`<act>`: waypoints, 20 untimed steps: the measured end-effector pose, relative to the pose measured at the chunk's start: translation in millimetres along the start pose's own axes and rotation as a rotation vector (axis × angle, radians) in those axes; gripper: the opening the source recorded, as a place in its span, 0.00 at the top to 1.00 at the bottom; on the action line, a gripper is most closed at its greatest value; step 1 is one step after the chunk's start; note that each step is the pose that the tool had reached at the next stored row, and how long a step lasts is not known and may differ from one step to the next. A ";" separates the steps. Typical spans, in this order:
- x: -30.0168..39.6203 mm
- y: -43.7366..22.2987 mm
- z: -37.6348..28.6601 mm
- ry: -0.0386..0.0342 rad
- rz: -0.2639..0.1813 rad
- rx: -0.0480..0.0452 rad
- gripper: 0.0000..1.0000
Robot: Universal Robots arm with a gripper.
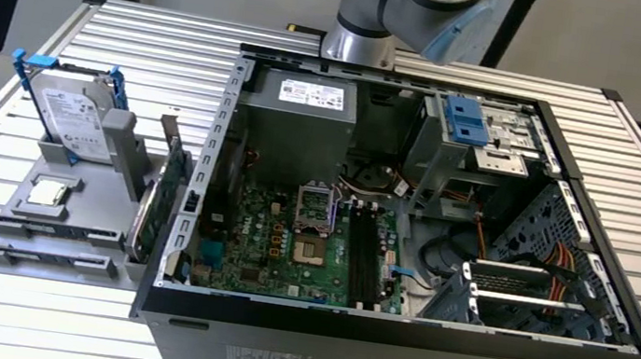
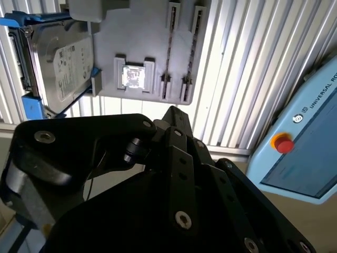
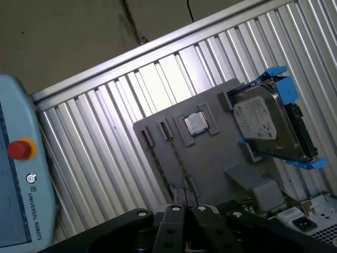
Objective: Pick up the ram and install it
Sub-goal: 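Pick up the ram and move it above insertion slot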
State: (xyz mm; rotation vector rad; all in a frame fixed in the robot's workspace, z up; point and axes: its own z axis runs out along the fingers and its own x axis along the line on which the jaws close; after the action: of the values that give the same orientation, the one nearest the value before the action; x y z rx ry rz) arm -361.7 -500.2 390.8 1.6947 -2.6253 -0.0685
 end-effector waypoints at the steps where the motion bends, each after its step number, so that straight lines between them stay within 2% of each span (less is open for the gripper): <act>1: 0.0 0.0 -0.1 0.0003 -0.003 -0.0001 1.00; 20: 0.0 0.0 0.0 0.0030 -0.066 -0.0007 1.00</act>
State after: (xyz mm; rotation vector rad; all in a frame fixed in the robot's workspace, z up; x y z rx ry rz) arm -361.7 -500.2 390.8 1.7795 -2.5669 -0.0676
